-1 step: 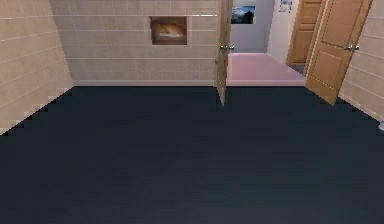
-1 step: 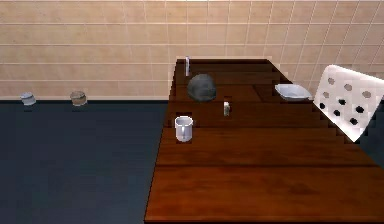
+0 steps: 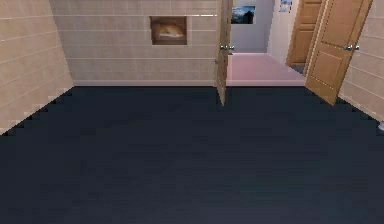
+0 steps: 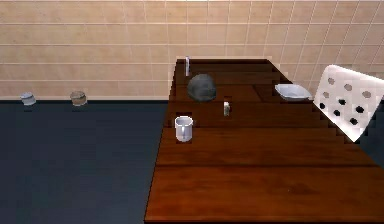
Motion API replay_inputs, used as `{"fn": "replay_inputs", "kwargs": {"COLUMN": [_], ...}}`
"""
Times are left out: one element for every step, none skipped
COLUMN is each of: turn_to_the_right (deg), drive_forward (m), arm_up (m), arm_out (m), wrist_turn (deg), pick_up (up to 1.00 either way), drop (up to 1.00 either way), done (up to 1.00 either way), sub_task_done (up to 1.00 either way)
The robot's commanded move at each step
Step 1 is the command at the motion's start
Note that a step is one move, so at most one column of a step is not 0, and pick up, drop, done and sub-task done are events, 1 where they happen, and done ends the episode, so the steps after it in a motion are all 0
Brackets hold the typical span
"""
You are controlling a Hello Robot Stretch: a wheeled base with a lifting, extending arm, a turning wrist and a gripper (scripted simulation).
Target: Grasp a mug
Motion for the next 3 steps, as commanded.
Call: {"fn": "replay_inputs", "kwargs": {"turn_to_the_right": [0.0, 0.0, 0.0], "drive_forward": [0.0, 0.0, 0.0], "arm_up": [0.38, 0.0, 0.0], "arm_out": [0.0, 0.46, 0.0], "wrist_turn": [0.0, 0.0, 45.0], "pick_up": [0.0, 0.0, 0.0], "drop": [0.0, 0.0, 0.0], "done": [0.0, 0.0, 0.0], "sub_task_done": [0.0, 0.0, 0.0]}}
